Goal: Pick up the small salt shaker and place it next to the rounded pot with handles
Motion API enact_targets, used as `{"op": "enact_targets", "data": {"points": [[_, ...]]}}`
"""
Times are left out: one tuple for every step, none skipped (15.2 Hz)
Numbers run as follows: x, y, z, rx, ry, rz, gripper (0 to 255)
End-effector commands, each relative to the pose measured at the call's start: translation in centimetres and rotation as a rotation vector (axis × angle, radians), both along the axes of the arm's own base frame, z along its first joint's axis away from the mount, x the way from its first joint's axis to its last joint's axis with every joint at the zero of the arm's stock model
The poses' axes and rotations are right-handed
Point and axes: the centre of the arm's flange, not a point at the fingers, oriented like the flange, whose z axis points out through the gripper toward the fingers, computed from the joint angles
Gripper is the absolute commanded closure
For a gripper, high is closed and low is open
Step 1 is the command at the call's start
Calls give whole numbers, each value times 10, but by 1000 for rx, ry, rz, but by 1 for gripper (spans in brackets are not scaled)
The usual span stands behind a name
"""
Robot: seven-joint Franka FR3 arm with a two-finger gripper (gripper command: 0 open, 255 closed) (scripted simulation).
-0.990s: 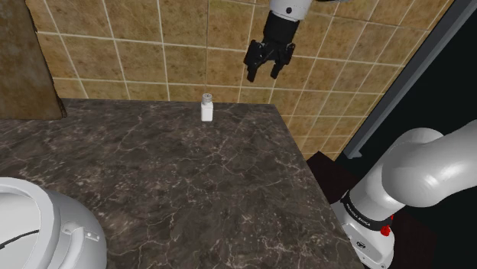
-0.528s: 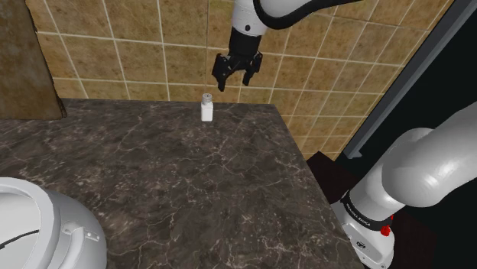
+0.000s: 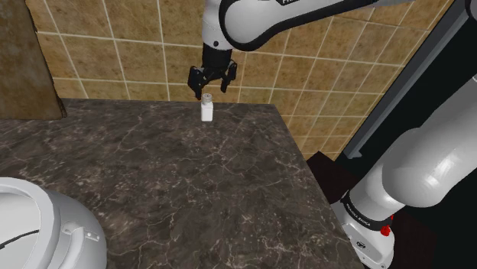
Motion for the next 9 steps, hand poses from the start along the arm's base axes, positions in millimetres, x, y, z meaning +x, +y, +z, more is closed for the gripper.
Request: {"op": "enact_targets", "data": {"points": [[3,0,-11,0,-1,0,0],[4,0,-16,0,-1,0,0],[4,0,-21,0,-1,0,0],[5,0,-27,0,-1,0,0],[5,0,-30,0,-1,0,0],[5,0,-30,0,-1,0,0],[5,0,-30,0,-1,0,0],[5,0,-30,0,-1,0,0],[5,0,-30,0,-1,0,0]]}}
